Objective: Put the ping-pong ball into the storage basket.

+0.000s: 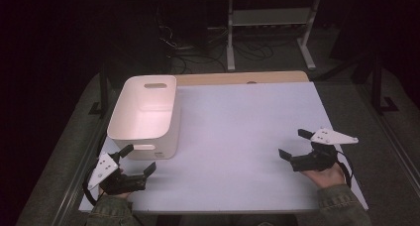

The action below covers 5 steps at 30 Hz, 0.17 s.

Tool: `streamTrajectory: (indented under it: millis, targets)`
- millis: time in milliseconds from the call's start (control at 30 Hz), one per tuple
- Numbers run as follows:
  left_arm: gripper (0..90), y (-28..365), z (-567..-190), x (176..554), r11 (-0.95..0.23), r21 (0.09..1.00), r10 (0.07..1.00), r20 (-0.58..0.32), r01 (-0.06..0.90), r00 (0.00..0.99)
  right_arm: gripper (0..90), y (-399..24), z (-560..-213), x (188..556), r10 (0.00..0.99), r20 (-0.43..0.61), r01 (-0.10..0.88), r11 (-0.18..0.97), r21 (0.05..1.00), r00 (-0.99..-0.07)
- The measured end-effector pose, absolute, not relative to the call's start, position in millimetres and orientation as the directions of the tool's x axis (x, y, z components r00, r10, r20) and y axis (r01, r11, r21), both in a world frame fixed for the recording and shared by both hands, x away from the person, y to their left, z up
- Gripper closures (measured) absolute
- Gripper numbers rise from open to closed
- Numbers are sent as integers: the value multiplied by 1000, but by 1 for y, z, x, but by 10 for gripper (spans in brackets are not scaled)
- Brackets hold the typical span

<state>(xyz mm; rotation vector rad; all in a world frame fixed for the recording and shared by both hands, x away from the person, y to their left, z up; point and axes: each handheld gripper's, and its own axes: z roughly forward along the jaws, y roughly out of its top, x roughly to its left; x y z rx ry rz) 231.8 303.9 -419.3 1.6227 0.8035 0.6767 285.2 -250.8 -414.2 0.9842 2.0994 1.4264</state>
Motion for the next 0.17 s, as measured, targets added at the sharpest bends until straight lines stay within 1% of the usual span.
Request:
streamTrajectory:
  millis: [167]
  targets:
    - [16, 304, -419, 232, -117, 982, 801, 6, 146, 599, 0, -254, -414, 284, 755, 47, 306, 207, 929, -654]
